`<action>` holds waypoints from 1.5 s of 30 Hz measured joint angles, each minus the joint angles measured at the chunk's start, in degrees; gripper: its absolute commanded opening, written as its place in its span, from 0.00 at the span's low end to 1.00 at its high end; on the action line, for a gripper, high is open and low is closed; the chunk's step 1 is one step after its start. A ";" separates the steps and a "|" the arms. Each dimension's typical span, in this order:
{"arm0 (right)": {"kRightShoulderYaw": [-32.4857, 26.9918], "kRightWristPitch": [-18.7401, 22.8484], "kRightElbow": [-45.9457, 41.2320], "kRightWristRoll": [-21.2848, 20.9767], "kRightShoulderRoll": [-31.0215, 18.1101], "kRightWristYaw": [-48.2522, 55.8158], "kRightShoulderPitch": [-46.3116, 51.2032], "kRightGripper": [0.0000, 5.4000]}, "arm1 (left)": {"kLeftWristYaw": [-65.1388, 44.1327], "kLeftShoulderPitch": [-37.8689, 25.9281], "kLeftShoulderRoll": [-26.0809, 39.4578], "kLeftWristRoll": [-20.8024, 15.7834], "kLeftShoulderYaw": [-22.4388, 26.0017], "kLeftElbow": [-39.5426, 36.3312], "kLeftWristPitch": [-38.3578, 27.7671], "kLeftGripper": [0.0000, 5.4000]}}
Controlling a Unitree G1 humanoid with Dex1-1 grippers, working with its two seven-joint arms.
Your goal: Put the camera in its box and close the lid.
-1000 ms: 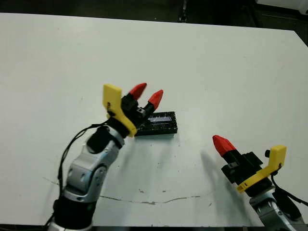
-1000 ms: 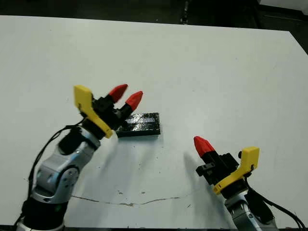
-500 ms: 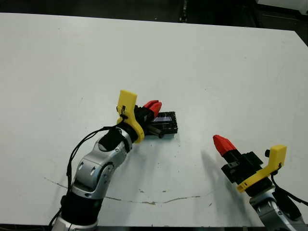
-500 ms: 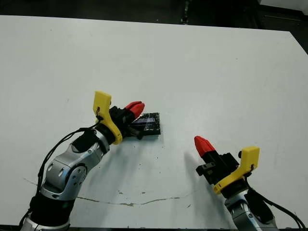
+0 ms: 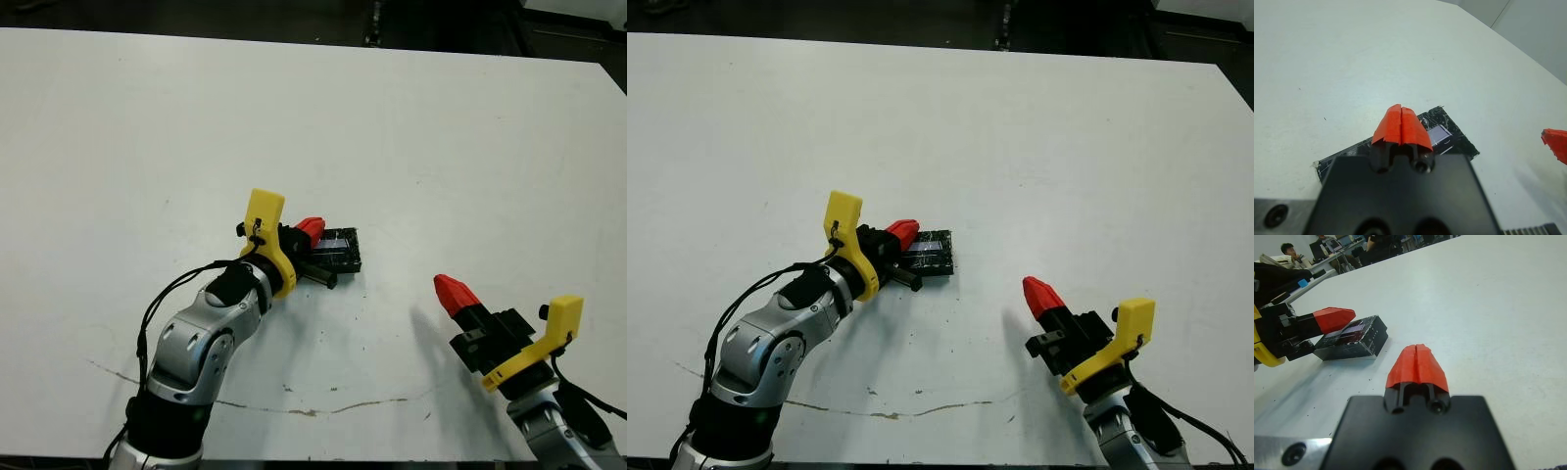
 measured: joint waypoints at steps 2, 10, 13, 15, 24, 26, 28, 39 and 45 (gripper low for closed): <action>0.00 -0.01 0.01 0.02 0.02 0.08 -0.01 0.00 | -0.41 -0.19 0.18 0.29 -0.39 0.95 -0.52 0.00; 0.00 0.00 0.07 0.33 0.03 0.17 -0.02 0.00 | -0.34 -1.33 0.59 2.34 -1.43 3.33 -0.41 0.00; 0.00 0.00 0.07 0.32 0.03 0.16 0.00 0.00 | -0.34 -1.90 0.58 3.19 -1.72 4.37 -0.43 0.00; 0.00 0.00 0.05 0.30 0.03 0.12 0.02 0.00 | -0.51 -2.26 0.62 3.72 -2.07 5.07 -0.67 0.00; 0.00 0.00 -0.05 0.30 0.03 0.06 0.33 0.00 | -0.46 -2.67 -0.47 4.34 -1.28 6.59 -0.21 0.00; 0.00 0.00 -0.06 0.32 0.02 0.07 0.32 0.00 | -0.84 -1.68 -0.04 3.71 -0.74 4.62 0.28 0.00; -0.04 0.01 -0.06 0.36 0.01 0.07 0.42 0.00 | -2.72 0.68 1.25 1.97 0.42 -0.06 0.34 0.00; -0.09 -0.72 0.86 0.45 0.39 0.29 -0.33 0.00 | -4.64 4.24 8.44 -0.77 16.47 -19.27 -18.01 0.00; -0.09 -1.02 1.21 0.55 0.46 0.44 -0.35 0.00 | -5.04 6.63 8.67 -0.43 18.37 -16.78 -27.15 0.00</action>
